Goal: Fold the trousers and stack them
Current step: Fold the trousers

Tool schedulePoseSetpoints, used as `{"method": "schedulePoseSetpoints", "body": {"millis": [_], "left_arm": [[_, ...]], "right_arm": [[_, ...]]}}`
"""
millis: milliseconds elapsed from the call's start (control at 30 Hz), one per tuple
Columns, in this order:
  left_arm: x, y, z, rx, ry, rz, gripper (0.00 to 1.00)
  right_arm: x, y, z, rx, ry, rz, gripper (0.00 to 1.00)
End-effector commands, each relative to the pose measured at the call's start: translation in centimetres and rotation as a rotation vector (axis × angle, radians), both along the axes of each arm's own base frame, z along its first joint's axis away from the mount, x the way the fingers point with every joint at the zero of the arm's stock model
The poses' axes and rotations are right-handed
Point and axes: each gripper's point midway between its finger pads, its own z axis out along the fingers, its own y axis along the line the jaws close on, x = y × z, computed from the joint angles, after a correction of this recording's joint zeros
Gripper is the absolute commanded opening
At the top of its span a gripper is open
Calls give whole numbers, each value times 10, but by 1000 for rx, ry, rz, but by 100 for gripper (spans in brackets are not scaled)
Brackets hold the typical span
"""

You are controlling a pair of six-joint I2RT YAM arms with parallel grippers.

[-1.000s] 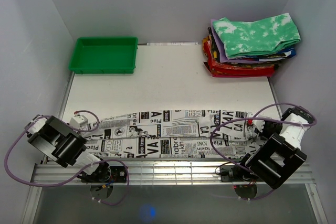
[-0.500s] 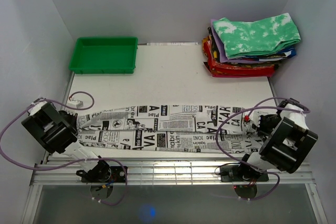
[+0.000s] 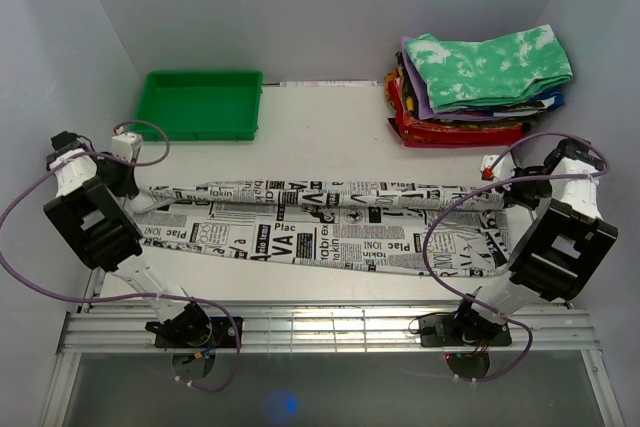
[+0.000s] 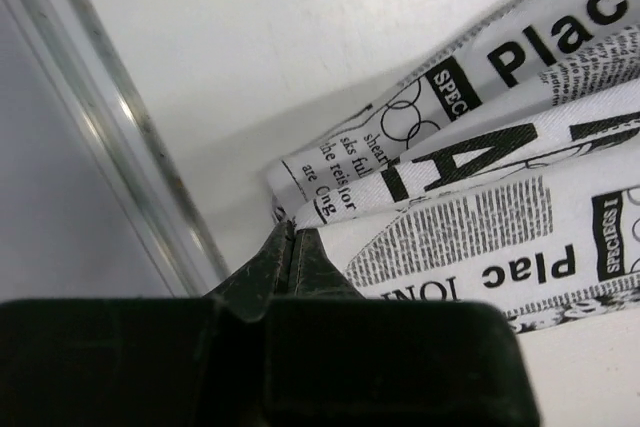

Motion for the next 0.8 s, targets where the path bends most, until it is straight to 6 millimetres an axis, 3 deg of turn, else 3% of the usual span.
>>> {"method": "schedulePoseSetpoints", "body": {"millis": [0,133,267,400,467,500,567,600,667,700,733,767], "left_arm": [[51,49,57,125,-184,56,0],[77,70,89,177,-254,54,0],[84,75,114,203,-293,24,0],[71,74,130,193,-348,3,0],[51,81,140,202,-368,17,0],[41,80,130,194,-357,-2,0],[16,89,127,182,-370,10,0],[-3,91,115,198,-351,-25,0],[-29,83,91,202,-276,-64,0],[-44,83,83,218,-251,-73,0],[-61,70,51,201,-198,-132,0],[-74,69,34,216,-143,-136,0]], "right_arm": [[17,-15,33,-41,-67,-13,8],[15,-10,55,-45,-103,14,8],[12,-11,82,-62,-170,14,8],[-4,-10,101,-59,-210,25,8],[-24,-4,99,-52,-200,32,8],[-32,-1,97,-68,-199,69,8],[-51,6,95,-88,-199,87,8],[-67,12,75,-76,-149,100,8],[-85,15,60,-131,-130,152,8],[-99,23,35,-107,-80,166,8],[-105,25,25,-118,-67,194,8],[-106,22,17,-157,-78,201,8]]}}
